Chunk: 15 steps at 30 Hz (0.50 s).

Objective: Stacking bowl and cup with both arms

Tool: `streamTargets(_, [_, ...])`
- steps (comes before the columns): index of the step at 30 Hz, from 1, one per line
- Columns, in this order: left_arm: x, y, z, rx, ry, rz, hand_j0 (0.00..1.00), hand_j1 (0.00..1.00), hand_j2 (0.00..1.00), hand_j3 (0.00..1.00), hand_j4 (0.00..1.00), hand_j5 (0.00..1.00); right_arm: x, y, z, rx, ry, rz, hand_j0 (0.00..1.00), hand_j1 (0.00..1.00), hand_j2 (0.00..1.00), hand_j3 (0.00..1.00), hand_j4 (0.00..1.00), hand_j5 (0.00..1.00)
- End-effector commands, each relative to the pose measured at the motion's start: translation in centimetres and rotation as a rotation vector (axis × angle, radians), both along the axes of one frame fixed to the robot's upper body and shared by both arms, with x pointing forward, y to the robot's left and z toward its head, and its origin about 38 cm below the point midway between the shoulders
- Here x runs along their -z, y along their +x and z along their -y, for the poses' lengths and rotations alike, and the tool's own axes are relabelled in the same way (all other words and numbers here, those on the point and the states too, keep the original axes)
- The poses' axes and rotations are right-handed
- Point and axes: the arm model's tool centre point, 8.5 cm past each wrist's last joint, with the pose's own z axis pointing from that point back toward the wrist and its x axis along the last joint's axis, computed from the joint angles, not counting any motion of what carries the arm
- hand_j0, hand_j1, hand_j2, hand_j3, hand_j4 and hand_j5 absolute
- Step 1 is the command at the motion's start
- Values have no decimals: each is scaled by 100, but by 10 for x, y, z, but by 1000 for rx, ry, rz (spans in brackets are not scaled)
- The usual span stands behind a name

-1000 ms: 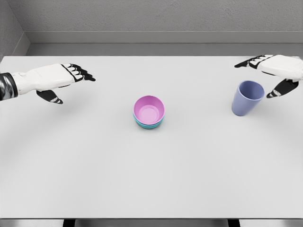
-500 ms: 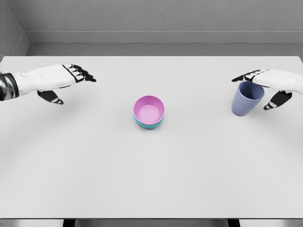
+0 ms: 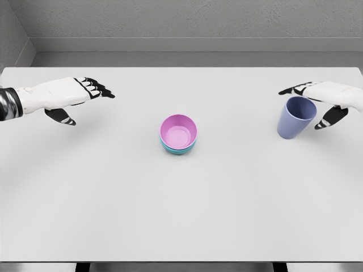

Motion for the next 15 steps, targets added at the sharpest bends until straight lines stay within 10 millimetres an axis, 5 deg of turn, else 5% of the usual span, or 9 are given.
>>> streamTargets(1, [-1, 0, -1, -3, -6, 2, 100, 100, 100, 100, 100, 100, 2, 2, -3, 0, 5, -1, 100, 100, 100, 100, 100, 100])
streamTargets(12, [-2, 0, -1, -3, -6, 2, 100, 100, 100, 100, 100, 100, 16, 5, -9, -6, -6, -33, 100, 100, 100, 100, 100, 100])
streamTargets(15, [-1, 0, -1, -2, -5, 1, 100, 100, 100, 100, 100, 100, 15, 5, -10, -10, -6, -30, 77, 77, 77, 77, 77, 77])
